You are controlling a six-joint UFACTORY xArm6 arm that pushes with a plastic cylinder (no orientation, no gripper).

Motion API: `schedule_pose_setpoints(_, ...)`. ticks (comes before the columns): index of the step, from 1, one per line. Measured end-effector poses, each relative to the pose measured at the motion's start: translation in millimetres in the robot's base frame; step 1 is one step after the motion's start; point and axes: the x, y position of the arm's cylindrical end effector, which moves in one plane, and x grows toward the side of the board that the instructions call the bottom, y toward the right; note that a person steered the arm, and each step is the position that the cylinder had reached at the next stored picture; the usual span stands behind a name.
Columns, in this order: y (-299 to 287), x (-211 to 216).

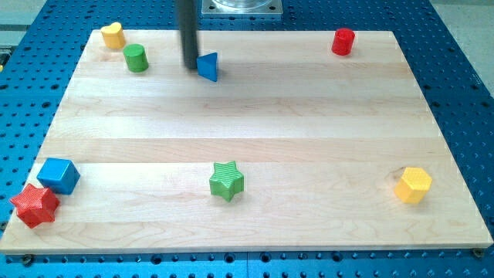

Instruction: Place the triangle below the green circle

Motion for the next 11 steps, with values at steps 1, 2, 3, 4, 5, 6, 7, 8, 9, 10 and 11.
schedule_pose_setpoints(1,9,-7)
schedule_pose_setpoints(2,19,-32)
schedule_pose_setpoints(3,44,-70)
schedule_pose_setpoints(4,140,-72)
schedule_pose_setpoints(5,88,-43)
schedule_pose_setpoints(6,42,0)
schedule_pose_setpoints(7,69,-6)
schedule_pose_setpoints(8,132,-2)
schedule_pose_setpoints(9,54,46)
schedule_pose_setpoints(10,13,56)
schedule_pose_setpoints(11,25,28)
